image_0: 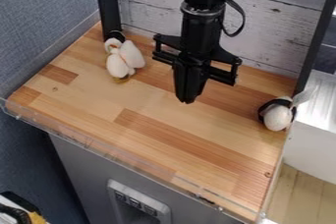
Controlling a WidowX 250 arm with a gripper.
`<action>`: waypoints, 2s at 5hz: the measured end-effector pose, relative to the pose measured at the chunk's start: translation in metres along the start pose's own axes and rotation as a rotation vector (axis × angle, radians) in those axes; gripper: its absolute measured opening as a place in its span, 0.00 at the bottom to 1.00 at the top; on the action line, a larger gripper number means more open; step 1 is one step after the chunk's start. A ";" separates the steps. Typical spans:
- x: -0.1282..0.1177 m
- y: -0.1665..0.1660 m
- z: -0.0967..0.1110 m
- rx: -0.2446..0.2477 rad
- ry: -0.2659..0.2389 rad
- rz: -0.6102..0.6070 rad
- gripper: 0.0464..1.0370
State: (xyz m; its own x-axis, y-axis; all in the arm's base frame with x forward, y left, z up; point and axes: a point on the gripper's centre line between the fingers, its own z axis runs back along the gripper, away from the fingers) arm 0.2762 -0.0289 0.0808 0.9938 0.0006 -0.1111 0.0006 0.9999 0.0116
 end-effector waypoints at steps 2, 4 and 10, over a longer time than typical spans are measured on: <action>0.042 0.039 0.000 0.006 0.010 -0.306 0.02; 0.097 0.090 0.001 0.027 0.004 -0.728 0.02; 0.084 0.169 -0.032 0.015 -0.014 -0.417 0.96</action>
State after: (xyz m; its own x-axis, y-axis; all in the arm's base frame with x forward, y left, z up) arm 0.3564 0.1405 0.0415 0.9095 -0.4045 -0.0960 0.4048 0.9142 -0.0167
